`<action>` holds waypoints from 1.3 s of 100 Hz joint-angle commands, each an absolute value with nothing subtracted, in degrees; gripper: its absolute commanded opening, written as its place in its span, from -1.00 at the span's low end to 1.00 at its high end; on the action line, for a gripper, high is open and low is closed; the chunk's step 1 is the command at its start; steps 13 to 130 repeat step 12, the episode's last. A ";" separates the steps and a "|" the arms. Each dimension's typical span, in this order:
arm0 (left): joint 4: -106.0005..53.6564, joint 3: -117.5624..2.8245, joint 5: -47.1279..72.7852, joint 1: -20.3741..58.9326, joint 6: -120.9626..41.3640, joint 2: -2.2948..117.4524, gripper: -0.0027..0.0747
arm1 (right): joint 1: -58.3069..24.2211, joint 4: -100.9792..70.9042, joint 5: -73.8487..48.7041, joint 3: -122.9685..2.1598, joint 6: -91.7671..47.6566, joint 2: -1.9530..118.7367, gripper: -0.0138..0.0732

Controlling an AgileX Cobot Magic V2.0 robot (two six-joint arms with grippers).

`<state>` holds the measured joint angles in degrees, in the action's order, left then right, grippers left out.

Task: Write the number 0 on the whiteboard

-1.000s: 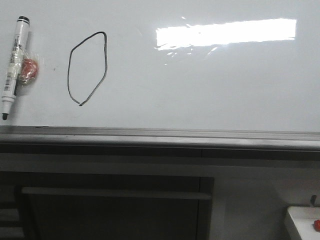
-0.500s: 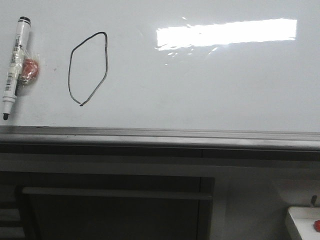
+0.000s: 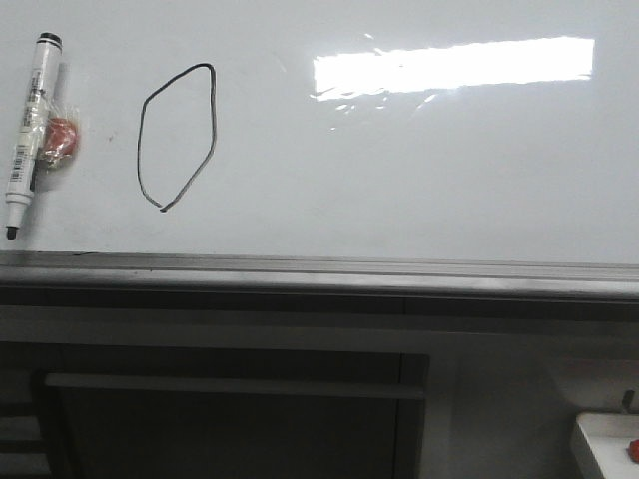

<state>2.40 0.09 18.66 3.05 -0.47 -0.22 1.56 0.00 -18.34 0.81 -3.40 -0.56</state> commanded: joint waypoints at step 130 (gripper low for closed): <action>2.38 0.66 14.50 2.97 0.00 -1.65 -0.98 | 1.89 0.83 -17.55 2.17 -3.41 -1.74 -0.82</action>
